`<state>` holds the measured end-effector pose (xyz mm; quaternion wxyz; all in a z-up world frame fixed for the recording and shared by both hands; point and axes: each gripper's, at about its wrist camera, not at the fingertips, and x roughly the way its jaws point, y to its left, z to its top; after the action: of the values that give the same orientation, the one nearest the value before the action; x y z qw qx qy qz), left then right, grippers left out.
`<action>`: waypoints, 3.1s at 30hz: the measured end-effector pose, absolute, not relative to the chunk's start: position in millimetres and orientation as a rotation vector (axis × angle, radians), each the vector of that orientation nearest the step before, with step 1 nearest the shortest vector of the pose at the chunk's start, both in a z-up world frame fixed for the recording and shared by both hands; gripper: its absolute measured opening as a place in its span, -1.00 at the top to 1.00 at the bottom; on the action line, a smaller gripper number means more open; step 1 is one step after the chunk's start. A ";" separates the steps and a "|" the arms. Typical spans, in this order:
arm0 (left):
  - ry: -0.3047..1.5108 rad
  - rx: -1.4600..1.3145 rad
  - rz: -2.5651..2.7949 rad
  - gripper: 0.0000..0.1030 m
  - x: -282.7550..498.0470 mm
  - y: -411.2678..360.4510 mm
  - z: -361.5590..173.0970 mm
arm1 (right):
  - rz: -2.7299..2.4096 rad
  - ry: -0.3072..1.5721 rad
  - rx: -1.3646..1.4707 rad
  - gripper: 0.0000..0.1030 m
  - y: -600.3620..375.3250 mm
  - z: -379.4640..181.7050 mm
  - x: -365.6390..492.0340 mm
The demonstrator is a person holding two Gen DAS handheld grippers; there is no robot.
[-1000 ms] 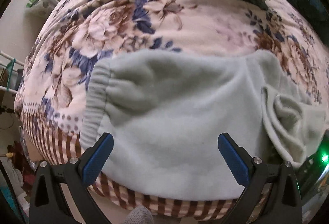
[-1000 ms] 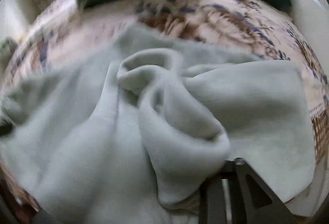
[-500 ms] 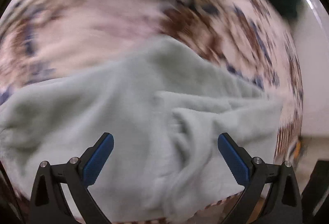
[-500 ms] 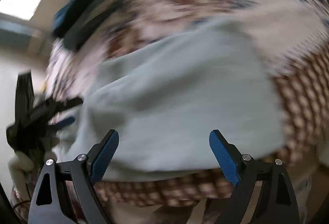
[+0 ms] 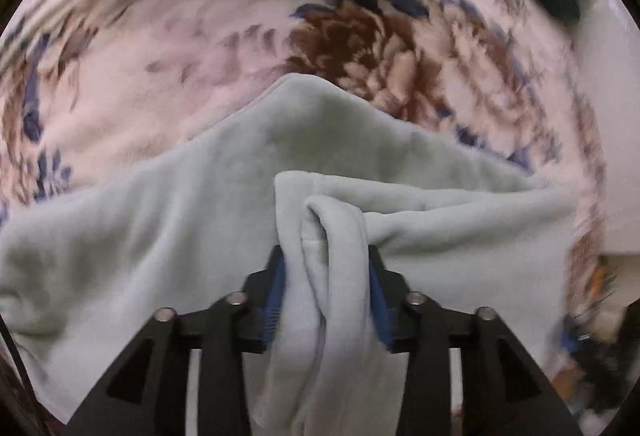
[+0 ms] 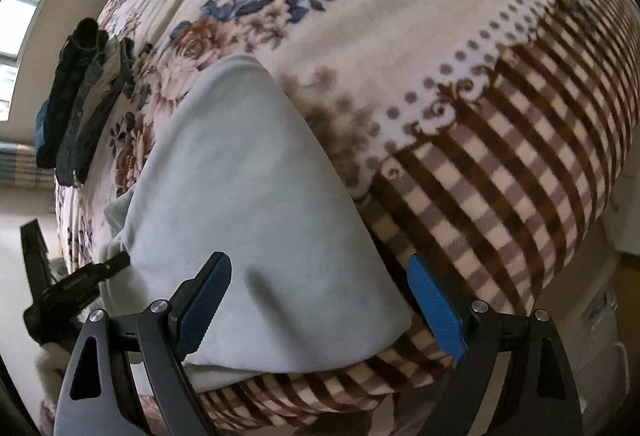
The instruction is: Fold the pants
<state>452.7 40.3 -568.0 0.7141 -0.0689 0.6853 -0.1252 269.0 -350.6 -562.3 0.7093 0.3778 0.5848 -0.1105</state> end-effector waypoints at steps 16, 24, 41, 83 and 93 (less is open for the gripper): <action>1.513 -0.413 -0.377 0.55 391.0 51.6 -562.0 | -0.239 1.343 0.939 -0.78 -363.2 -585.9 239.9; 1.675 -0.678 -0.202 0.43 353.8 92.7 -593.9 | -0.225 1.351 0.902 -0.78 -370.2 -580.1 250.6; 1.443 -0.269 -0.261 0.38 423.1 61.1 -559.5 | -0.178 1.343 0.853 -0.78 -349.7 -569.0 266.5; 0.980 -1.247 0.350 -0.97 274.2 316.9 -613.9 | 0.113 1.546 0.367 -0.78 -102.7 -553.7 363.5; 0.985 -1.166 0.326 -0.96 289.7 318.2 -630.8 | 0.080 1.592 0.345 -0.78 -96.2 -560.4 368.3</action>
<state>289.7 318.2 -630.8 0.7107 -0.5255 0.4441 0.1469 368.3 -96.2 -560.4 0.6856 0.1541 0.7105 0.0358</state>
